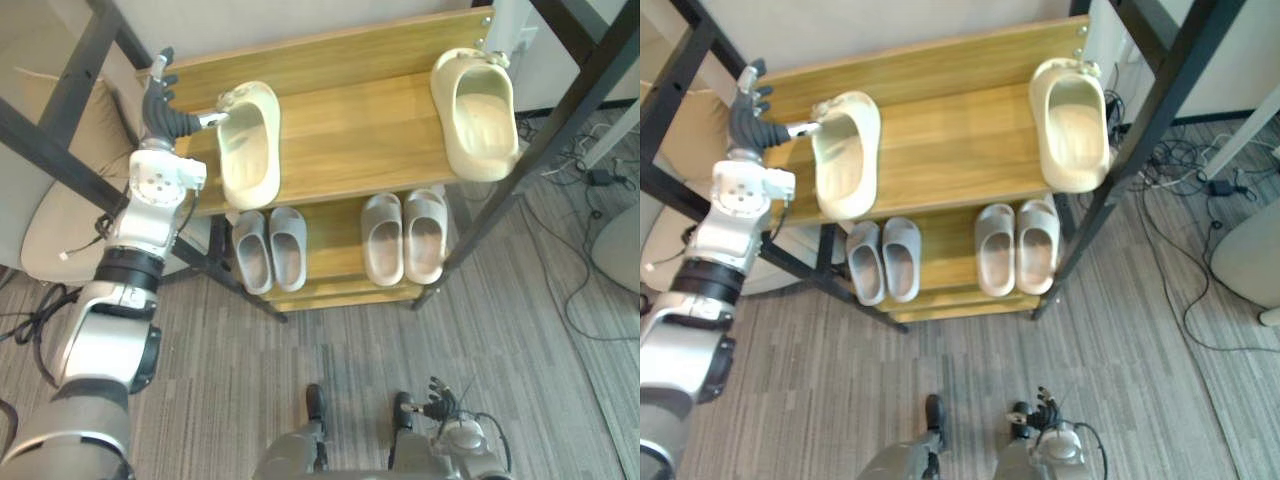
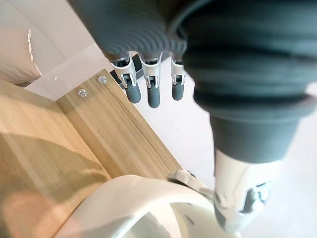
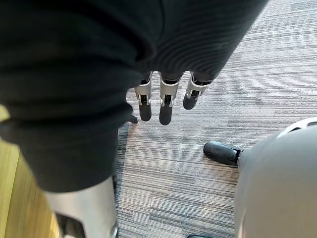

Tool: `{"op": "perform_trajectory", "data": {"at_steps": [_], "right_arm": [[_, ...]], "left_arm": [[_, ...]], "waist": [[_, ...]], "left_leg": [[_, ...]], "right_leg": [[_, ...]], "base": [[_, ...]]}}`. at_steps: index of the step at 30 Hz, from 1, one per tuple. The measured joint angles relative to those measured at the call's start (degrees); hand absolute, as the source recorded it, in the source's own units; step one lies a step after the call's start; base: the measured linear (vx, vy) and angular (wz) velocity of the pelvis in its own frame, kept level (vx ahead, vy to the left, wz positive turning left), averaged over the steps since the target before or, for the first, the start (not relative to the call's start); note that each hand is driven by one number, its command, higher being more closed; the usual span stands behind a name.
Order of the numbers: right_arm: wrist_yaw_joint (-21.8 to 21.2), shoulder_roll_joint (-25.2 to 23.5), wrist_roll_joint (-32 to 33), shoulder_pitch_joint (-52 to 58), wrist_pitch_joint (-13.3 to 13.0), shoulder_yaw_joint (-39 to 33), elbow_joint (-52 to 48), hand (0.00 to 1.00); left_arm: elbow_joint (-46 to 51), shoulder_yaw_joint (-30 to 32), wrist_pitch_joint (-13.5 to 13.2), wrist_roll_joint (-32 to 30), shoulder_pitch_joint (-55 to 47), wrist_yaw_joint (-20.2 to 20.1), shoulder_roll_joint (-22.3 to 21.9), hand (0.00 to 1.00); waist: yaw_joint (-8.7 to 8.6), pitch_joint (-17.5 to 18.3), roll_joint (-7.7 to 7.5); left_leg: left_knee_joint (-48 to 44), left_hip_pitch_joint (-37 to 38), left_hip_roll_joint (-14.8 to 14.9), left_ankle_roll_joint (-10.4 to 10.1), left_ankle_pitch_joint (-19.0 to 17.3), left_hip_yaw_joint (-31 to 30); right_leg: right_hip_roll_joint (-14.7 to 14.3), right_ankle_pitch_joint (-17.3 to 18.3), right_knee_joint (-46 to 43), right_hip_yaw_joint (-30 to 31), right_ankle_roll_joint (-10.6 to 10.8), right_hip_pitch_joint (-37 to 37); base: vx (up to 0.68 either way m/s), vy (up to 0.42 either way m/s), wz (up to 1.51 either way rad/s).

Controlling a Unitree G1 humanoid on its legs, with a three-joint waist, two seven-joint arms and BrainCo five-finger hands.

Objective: Organize the slippers on the shoe rack

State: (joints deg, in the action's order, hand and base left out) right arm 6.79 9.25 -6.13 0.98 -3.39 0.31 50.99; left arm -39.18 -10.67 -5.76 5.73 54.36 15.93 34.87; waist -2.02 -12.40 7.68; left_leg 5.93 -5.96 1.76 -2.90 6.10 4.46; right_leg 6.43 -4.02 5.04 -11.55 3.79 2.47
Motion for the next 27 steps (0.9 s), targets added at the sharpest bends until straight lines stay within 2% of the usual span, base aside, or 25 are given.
{"op": "perform_trajectory", "data": {"at_steps": [14,15,27], "right_arm": [[0.01,0.08,0.55,-0.77,0.06,-2.31,0.24,0.0],[0.02,0.23,1.17,-0.83,0.06,-2.39,0.25,0.0],[0.1,0.21,2.19,-0.86,0.05,-2.75,0.64,0.0]], "left_arm": [[-7.71,-1.12,1.42,-2.43,5.38,-0.39,0.01,0.0],[-8.23,-1.12,1.42,-2.45,5.84,-0.45,0.03,1.0],[-11.62,-1.69,1.45,-3.35,8.02,-1.38,0.4,1.0]], "waist": [[-0.72,-0.24,0.62],[-0.36,-0.24,0.63],[-0.49,-0.4,0.94]], "left_leg": [[-0.01,-1.99,0.29,-0.12,-0.1,2.42],[-0.01,-2.06,0.33,-0.18,-0.15,2.78],[0.01,-2.06,0.48,-0.29,-0.24,3.69]], "right_leg": [[-0.21,-0.36,-0.01,2.11,0.03,3.06],[-0.23,-0.44,-0.01,2.71,-0.01,3.46],[-0.29,-0.52,-0.01,3.5,-0.03,3.95]], "base": [[0.01,0.006,-0.07],[0.02,0.008,-0.17],[0.0,0.008,-0.04]]}}
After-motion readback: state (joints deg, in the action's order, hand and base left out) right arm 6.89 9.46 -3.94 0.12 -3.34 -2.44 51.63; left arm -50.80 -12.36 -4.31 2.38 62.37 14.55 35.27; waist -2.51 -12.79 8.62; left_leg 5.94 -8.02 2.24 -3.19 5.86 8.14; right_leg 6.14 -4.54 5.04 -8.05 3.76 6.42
